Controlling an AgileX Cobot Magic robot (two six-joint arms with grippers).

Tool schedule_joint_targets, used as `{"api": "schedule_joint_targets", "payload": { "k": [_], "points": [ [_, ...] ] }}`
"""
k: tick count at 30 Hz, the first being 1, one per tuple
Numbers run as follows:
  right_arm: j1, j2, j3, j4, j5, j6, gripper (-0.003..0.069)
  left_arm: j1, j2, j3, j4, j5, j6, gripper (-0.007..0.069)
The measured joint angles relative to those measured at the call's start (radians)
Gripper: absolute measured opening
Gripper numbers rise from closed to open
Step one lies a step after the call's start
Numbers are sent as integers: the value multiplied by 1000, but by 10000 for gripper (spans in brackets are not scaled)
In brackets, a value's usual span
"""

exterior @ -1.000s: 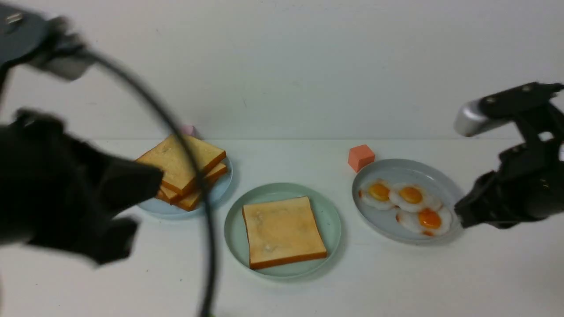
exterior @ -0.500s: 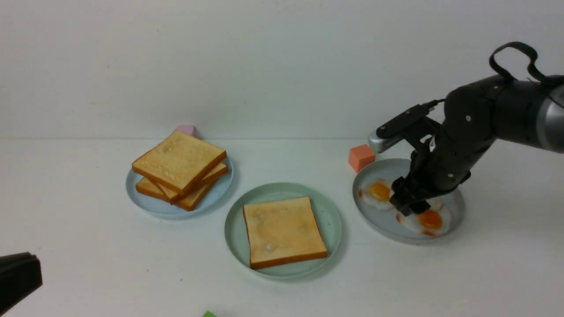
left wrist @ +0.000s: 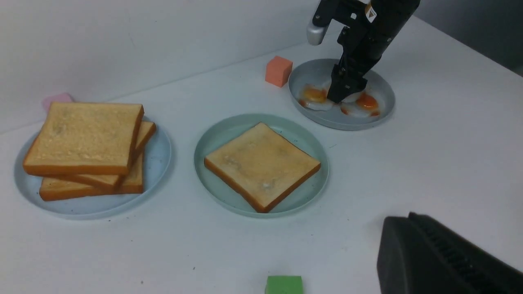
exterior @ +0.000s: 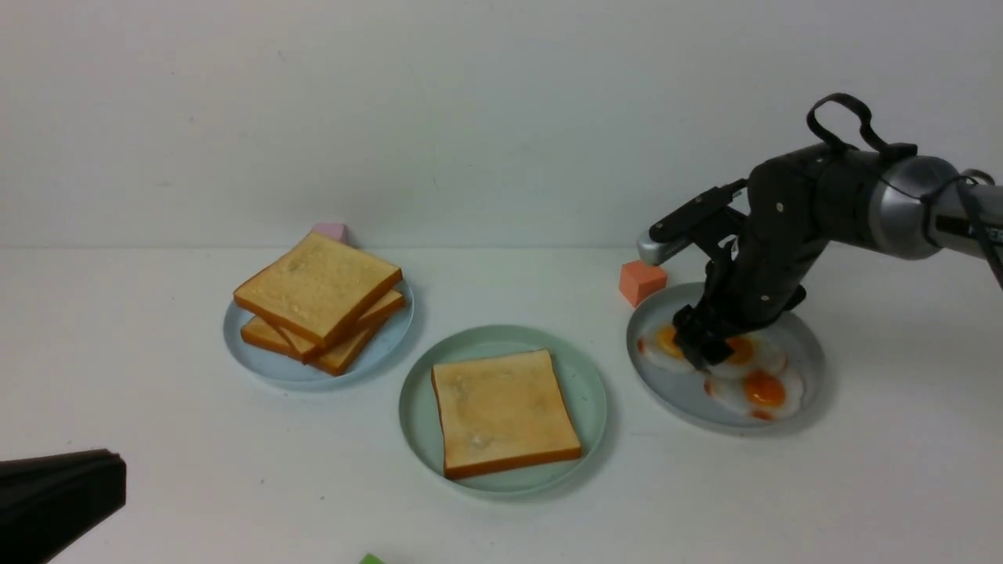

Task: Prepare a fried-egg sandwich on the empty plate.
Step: Use the right arm to grab a fried egg

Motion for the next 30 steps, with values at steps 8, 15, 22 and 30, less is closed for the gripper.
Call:
{"api": "schedule_joint_targets", "payload": {
  "k": [8,15,22,30],
  "points": [
    [-7,22,-10,49,19,-49,618,0,0,1,0,0,0,-13],
    [-7,23,-11,49,29,-69,588,0,0,1,0,0,0,-13],
    [-6,23,-16,28,52,-81,502,0,0,1,0,0,0,-13],
    [-6,-11,-14,18,112,-81,501,0,0,1,0,0,0,-13]
  ]
}}
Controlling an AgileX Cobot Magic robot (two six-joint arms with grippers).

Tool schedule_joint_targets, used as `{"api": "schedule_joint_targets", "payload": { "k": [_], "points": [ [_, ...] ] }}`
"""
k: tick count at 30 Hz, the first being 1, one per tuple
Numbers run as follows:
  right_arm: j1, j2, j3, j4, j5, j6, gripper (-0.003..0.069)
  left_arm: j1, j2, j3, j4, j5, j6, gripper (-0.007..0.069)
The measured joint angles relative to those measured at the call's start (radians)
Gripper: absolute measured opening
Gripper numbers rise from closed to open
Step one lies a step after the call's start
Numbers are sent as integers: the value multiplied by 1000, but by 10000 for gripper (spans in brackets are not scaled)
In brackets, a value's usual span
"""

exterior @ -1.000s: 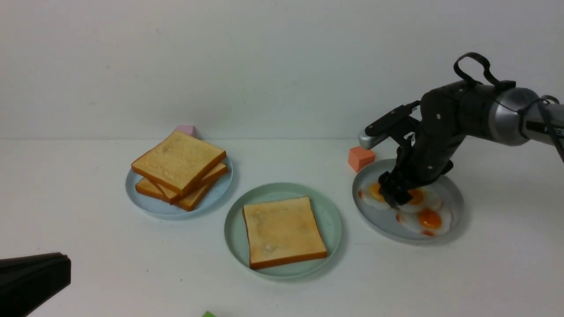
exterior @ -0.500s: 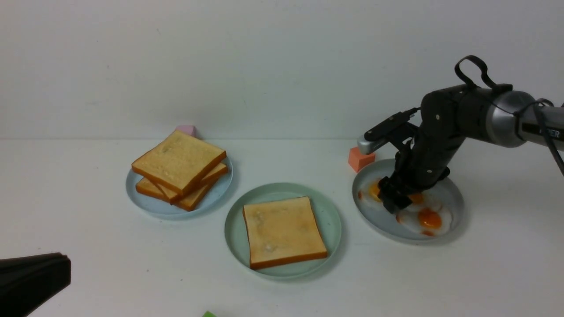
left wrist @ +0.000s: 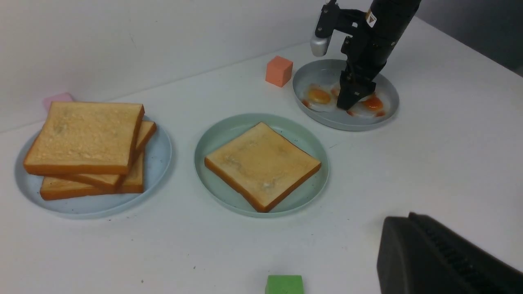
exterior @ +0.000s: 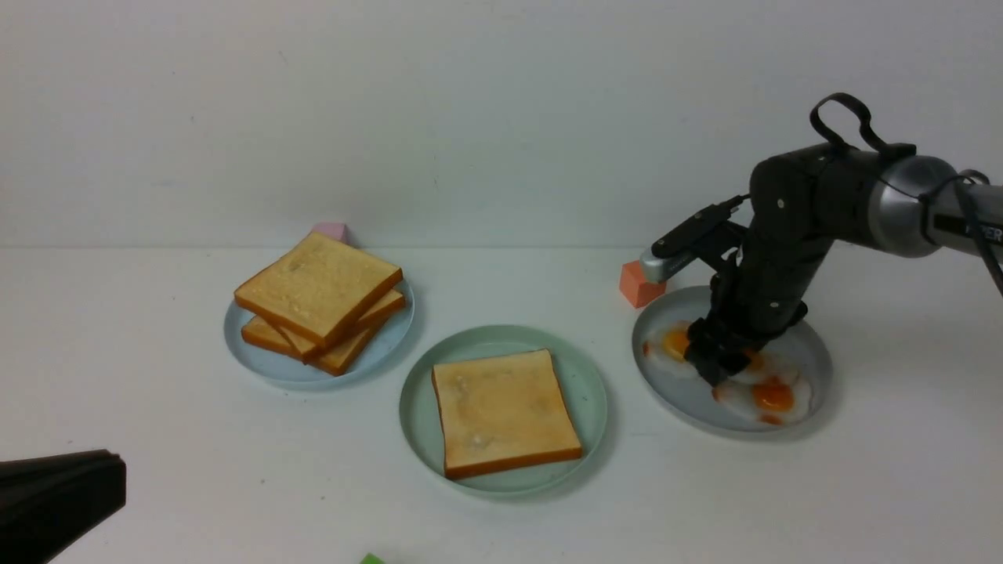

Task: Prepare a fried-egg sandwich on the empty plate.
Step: Use the right arm to grab a fried egg, then use the right arm to place the fried egg on the slice of bread in the middle

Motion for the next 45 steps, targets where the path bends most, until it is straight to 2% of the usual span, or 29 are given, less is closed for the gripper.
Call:
{"api": "schedule_joint_targets", "payload": {
  "k": [19,22,26,32,36,45],
  "points": [
    [13,-115,0,28,62,28,500,0,0,0,0,0,0,-13],
    [67,-147,0,30,73,63,500,0,0,0,0,0,0,-13],
    [237,-170,0,45,84,126,500,0,0,0,0,0,0,-13],
    [424,-150,1,56,6,170,500,0,0,0,0,0,0,-13],
    [460,-99,-7,53,-35,185,500,0,0,0,0,0,0,-13],
    [459,-32,-7,12,-149,205,498,0,0,0,0,0,0,-13]
  ]
}}
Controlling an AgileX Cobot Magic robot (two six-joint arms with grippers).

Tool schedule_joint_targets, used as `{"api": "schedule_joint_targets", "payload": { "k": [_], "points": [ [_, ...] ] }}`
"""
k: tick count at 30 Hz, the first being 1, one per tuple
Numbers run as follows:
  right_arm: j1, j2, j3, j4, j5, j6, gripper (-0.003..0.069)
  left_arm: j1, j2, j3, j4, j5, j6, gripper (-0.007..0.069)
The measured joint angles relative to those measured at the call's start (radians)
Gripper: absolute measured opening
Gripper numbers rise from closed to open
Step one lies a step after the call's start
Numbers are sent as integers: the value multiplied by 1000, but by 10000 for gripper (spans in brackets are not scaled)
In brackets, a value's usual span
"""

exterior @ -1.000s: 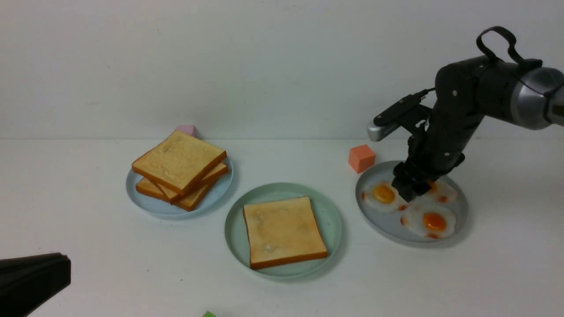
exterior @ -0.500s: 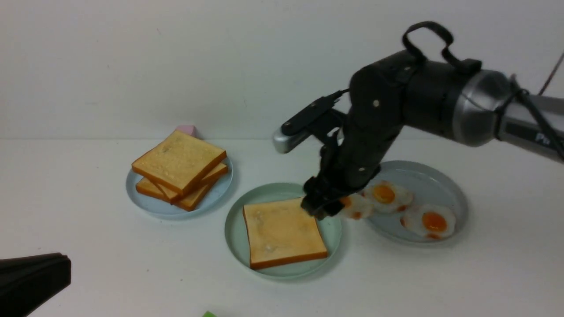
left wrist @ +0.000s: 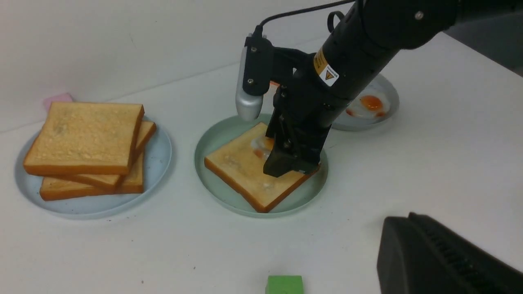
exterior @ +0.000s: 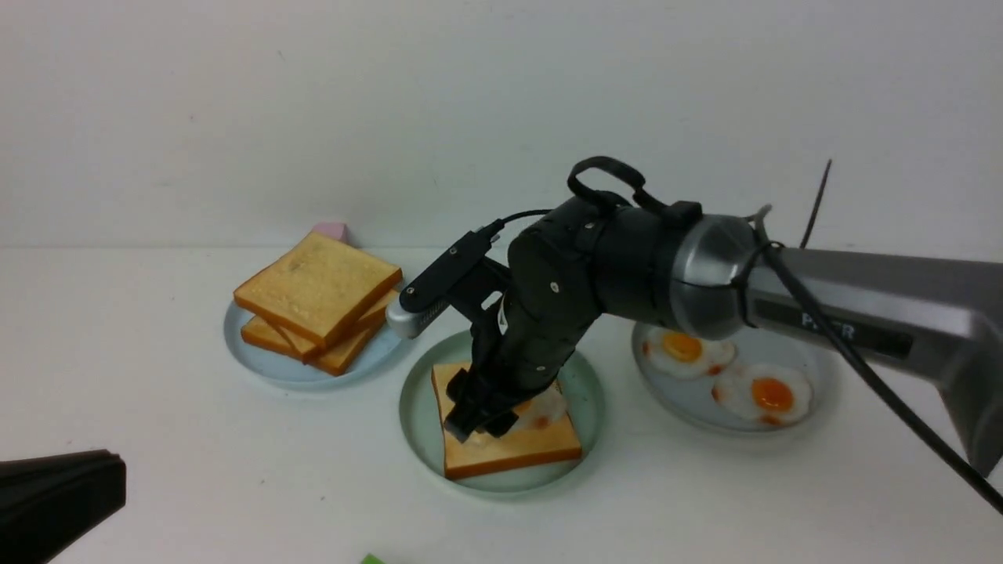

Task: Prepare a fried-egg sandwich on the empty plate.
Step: Use the right arm to place the fried egg on the slice of bread in the middle, then use the left arm to grab a slice of bread

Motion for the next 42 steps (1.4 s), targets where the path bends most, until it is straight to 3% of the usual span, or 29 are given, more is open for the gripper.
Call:
{"api": "schedule_joint_targets", "payload": {
  "k": [5,13,18,20,25,34,39,40,42],
  "points": [
    [0,29,0,-61,-69,0,497,0,0,0,0,0,0,-13],
    [0,55,0,-59,-84,2,503,0,0,0,0,0,0,-13],
    [0,55,0,-59,-88,2,649,0,0,0,0,0,0,-10],
    [0,54,0,-48,-77,2,676,0,0,0,0,0,0,-9],
    [0,12,0,6,-41,2,666,0,0,0,0,18,0,-6],
    [0,-348,0,38,354,24,466,0,166,0,-11,134,-3,-13],
    [0,-509,20,17,469,85,268,19,391,-22,-15,66,-3,-13],
    [0,-582,44,0,491,123,176,75,500,-61,-22,22,-2,-13],
    [0,-650,79,-10,510,170,91,150,592,-125,-49,0,31,-13]
  ]
}}
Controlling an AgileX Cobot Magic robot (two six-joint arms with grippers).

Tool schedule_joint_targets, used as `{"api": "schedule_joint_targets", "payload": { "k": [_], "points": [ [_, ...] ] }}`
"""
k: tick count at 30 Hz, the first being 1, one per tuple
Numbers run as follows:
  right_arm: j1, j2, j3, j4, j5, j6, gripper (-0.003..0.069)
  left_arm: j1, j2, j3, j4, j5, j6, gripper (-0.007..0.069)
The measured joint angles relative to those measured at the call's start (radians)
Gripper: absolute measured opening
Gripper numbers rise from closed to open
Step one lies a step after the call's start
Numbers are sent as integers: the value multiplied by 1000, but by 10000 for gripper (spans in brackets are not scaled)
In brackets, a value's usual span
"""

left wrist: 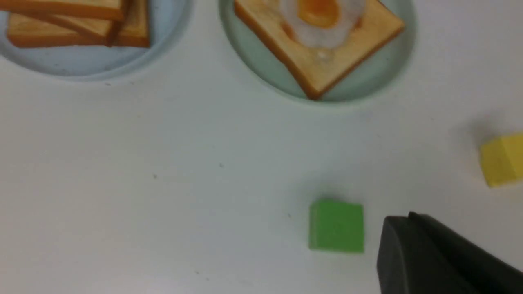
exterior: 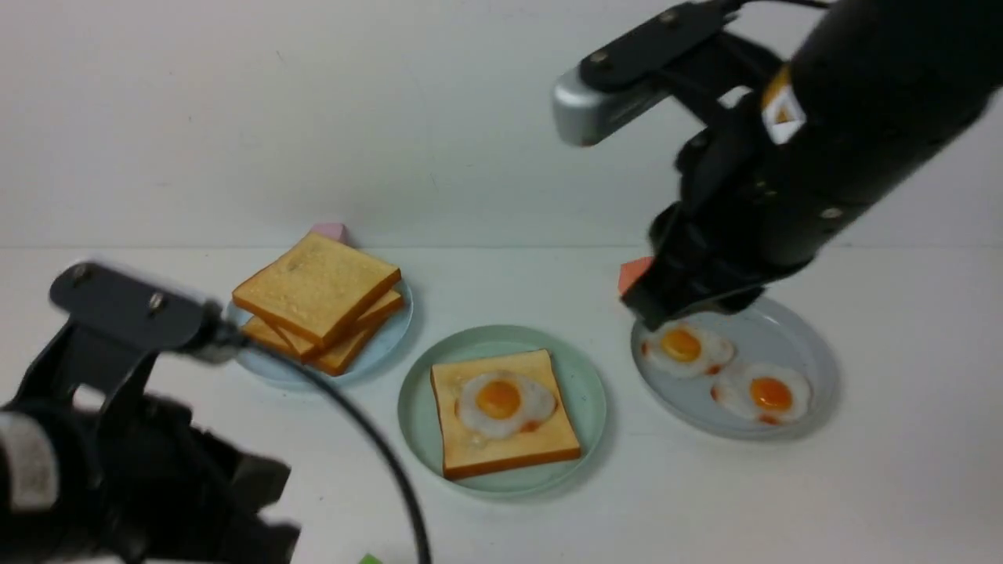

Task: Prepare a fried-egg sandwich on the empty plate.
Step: Use the left arm to grab a slice of bread

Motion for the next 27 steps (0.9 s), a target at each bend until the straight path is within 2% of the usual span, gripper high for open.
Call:
{"api": "schedule_joint_targets", "payload": {
  "k": [1,3,5,6,8,11,17,19,24,27],
  "points": [
    [0,-8,4,-1,2,10,74,9,10,0,-5,0,0,-13],
    [0,-104,59,-1,6,56,1,104,120,-96,-69,12,124,-13],
    [0,-197,132,1,10,79,-10,189,230,-196,-152,56,277,-13],
    [0,-197,140,1,9,79,-10,189,241,-205,-152,60,289,-13],
    [0,-316,243,3,-17,95,-10,256,370,-321,-238,106,404,-13],
    [0,-417,317,3,-56,110,-9,290,504,-424,-265,114,447,-13],
    [0,-565,421,3,-81,122,-6,291,693,-576,-251,96,457,14],
    [0,-600,439,4,-82,123,-4,284,748,-621,-227,62,459,66],
    [0,-645,450,4,-82,123,0,270,869,-691,-79,-68,460,283],
    [0,-650,450,4,-83,123,0,270,920,-693,-45,-116,460,362]
  ]
}}
